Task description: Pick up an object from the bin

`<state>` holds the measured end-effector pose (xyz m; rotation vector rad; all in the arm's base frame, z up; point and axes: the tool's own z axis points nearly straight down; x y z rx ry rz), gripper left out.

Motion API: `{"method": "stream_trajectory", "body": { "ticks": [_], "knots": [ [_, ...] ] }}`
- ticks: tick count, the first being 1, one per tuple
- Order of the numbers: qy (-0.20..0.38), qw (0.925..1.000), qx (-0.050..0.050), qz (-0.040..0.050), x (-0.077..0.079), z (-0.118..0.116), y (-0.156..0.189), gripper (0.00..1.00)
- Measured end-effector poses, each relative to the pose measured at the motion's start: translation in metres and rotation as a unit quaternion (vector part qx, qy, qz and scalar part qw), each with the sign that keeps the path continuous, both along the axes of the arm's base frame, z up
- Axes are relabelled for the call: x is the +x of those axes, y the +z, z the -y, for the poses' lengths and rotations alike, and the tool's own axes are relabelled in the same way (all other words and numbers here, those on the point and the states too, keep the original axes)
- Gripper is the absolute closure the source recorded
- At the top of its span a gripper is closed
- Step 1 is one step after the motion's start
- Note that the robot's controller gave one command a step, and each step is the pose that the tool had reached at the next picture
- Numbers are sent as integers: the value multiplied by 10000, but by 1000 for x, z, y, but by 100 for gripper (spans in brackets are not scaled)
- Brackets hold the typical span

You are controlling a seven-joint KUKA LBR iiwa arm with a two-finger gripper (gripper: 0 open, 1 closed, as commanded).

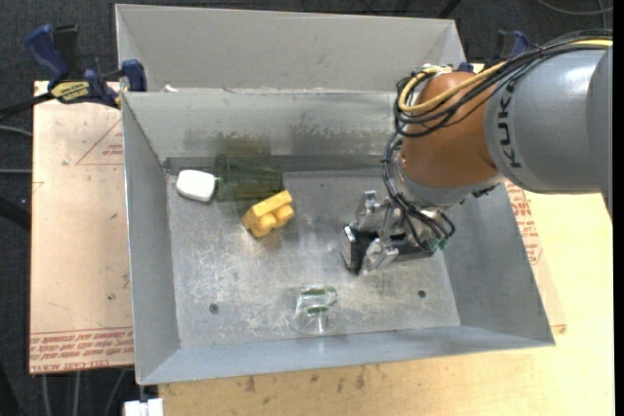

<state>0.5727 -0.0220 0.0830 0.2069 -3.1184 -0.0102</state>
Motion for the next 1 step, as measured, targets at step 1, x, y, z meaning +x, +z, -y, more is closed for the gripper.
{"method": "stream_trajectory", "body": {
  "ticks": [1],
  "knots": [
    [-600, 9981, -27, 102, 1, 10, 159, 100]
  ]
}}
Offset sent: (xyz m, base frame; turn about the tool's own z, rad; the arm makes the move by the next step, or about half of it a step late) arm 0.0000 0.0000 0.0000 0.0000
